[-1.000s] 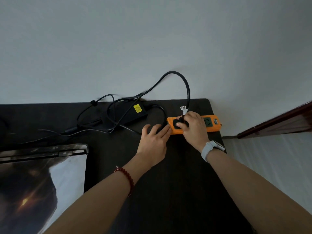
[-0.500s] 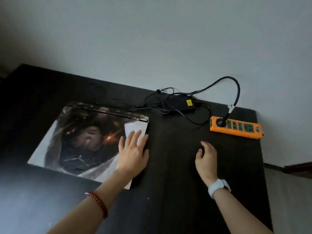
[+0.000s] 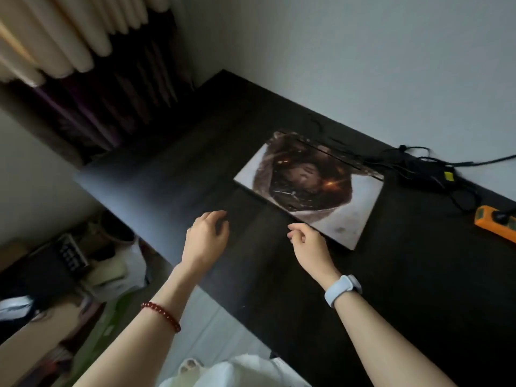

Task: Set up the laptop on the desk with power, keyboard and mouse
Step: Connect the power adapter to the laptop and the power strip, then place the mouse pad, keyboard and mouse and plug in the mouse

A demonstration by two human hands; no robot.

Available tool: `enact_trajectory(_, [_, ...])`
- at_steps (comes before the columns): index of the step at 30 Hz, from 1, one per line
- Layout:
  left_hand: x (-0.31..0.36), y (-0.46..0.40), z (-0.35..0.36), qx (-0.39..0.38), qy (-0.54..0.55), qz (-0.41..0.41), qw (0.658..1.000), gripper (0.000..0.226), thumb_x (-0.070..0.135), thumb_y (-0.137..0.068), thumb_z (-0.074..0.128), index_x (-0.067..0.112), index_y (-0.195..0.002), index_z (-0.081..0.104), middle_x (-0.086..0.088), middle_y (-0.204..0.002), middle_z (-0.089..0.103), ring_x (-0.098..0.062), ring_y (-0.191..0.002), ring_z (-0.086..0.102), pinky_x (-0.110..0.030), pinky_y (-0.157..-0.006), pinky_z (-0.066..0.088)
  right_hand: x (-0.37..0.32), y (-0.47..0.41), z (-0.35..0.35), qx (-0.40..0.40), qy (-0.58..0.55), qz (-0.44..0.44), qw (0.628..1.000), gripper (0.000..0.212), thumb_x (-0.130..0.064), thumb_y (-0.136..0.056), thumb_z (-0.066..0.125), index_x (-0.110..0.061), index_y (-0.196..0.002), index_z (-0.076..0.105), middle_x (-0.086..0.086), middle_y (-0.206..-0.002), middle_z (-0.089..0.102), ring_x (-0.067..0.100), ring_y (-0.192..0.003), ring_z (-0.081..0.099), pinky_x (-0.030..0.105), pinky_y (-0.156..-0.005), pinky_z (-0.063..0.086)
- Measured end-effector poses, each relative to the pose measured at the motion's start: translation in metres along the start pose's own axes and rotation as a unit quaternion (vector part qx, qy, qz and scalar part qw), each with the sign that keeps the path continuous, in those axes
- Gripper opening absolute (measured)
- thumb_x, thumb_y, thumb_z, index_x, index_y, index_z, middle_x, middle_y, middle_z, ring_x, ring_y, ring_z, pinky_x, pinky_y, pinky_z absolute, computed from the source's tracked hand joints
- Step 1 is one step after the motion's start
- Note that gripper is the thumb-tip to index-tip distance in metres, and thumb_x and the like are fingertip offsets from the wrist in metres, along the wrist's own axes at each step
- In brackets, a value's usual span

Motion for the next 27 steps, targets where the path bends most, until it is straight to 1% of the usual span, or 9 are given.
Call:
enact_trajectory(3, [-0.084, 0.021, -0.059, 0.038, 0.029, -0.063, 0.997, 0.026, 0.016, -0.087, 0.054, 0.010, -0.110, 0.064, -0.012, -0.110, 0.065, -0.029, -0.104, 0.059, -0.034, -0.088, 0.043, -0.047, 0.018, 0.081, -0.039, 0.014, -0.022, 0.999, 0.028, -0.011, -0.093, 0.041, -0.013, -0.114, 0.060, 0.006, -0.105, 0.067, 0.020, -0.098, 0.063, 0.035, -0.090, 0.049])
enact_trajectory(5, [-0.146, 0.038, -0.101, 0.055, 0.042, -0.101, 0.992, 0.025, 0.017, -0.088, 0.052, 0.011, -0.109, 0.064, -0.009, -0.108, 0.067, -0.025, -0.102, 0.061, -0.030, -0.086, 0.043, -0.082, 0.030, 0.149, -0.068, 0.016, -0.041, 0.997, 0.029, -0.008, -0.091, 0.042, -0.012, -0.113, 0.060, 0.008, -0.103, 0.068, 0.022, -0.096, 0.064, 0.035, -0.089, 0.049])
enact_trajectory(7, [-0.201, 0.057, -0.135, 0.073, 0.054, -0.149, 0.985, 0.026, 0.016, -0.089, 0.051, 0.011, -0.111, 0.064, -0.008, -0.110, 0.067, -0.023, -0.103, 0.061, -0.029, -0.088, 0.044, -0.111, 0.042, 0.208, -0.120, 0.029, -0.057, 0.991, 0.030, -0.008, -0.090, 0.042, -0.013, -0.113, 0.060, 0.007, -0.102, 0.069, 0.024, -0.095, 0.065, 0.034, -0.086, 0.049])
enact_trajectory(12, [-0.331, 0.110, -0.201, 0.119, 0.091, -0.294, 0.944, 0.027, 0.019, -0.091, 0.047, 0.015, -0.113, 0.062, -0.007, -0.109, 0.067, -0.022, -0.104, 0.061, -0.029, -0.085, 0.044, -0.181, 0.059, 0.342, -0.262, 0.083, -0.101, 0.956, 0.028, -0.018, -0.092, 0.042, -0.024, -0.114, 0.059, -0.007, -0.096, 0.063, 0.022, -0.095, 0.063, 0.035, -0.084, 0.050])
enact_trajectory(17, [-0.413, 0.147, -0.220, 0.131, 0.125, -0.413, 0.893, 0.030, 0.021, -0.093, 0.048, 0.013, -0.119, 0.058, -0.009, -0.119, 0.064, -0.023, -0.109, 0.057, -0.028, -0.088, 0.042, -0.222, 0.052, 0.433, -0.350, 0.137, -0.131, 0.917, 0.029, -0.019, -0.095, 0.038, -0.022, -0.117, 0.056, 0.002, -0.107, 0.064, 0.018, -0.095, 0.059, 0.025, -0.075, 0.043])
enact_trajectory(19, [-0.440, 0.150, -0.223, 0.140, 0.151, -0.446, 0.871, 0.031, 0.020, -0.092, 0.048, 0.012, -0.121, 0.056, -0.010, -0.121, 0.062, -0.024, -0.110, 0.056, -0.028, -0.089, 0.041, -0.237, 0.042, 0.469, -0.371, 0.167, -0.146, 0.902, 0.030, -0.019, -0.096, 0.037, -0.019, -0.121, 0.054, 0.004, -0.115, 0.062, 0.016, -0.097, 0.057, 0.026, -0.079, 0.044])
enact_trajectory(23, [-0.503, 0.124, -0.226, 0.146, 0.191, -0.501, 0.832, 0.045, 0.026, -0.091, 0.053, 0.012, -0.132, 0.044, -0.013, -0.133, 0.049, -0.027, -0.118, 0.049, -0.035, -0.097, 0.039, -0.266, 0.004, 0.551, -0.395, 0.241, -0.190, 0.866, 0.033, -0.019, -0.097, 0.035, -0.016, -0.127, 0.050, 0.004, -0.130, 0.054, 0.020, -0.116, 0.051, 0.032, -0.095, 0.043])
enact_trajectory(25, [-0.539, 0.101, -0.219, 0.149, 0.207, -0.531, 0.808, 0.053, 0.029, -0.089, 0.055, 0.013, -0.136, 0.038, -0.015, -0.139, 0.040, -0.028, -0.123, 0.044, -0.037, -0.100, 0.036, -0.273, -0.023, 0.596, -0.404, 0.290, -0.212, 0.841, 0.035, -0.020, -0.097, 0.035, -0.016, -0.129, 0.047, 0.005, -0.132, 0.050, 0.022, -0.121, 0.047, 0.038, -0.098, 0.043])
enact_trajectory(27, [-0.567, 0.079, -0.206, 0.126, 0.196, -0.549, 0.802, 0.061, 0.034, -0.089, 0.054, 0.014, -0.141, 0.029, -0.015, -0.144, 0.032, -0.031, -0.130, 0.035, -0.040, -0.104, 0.032, -0.278, -0.046, 0.630, -0.407, 0.345, -0.237, 0.812, 0.036, -0.022, -0.097, 0.035, -0.017, -0.131, 0.045, 0.006, -0.134, 0.047, 0.024, -0.124, 0.043, 0.038, -0.099, 0.041])
Point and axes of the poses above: each hand's wrist, its own y-axis away from the middle knuckle, its own z-axis out of the palm, x = y × z, the point moved 5 cm from there along -y, towards the middle knuckle
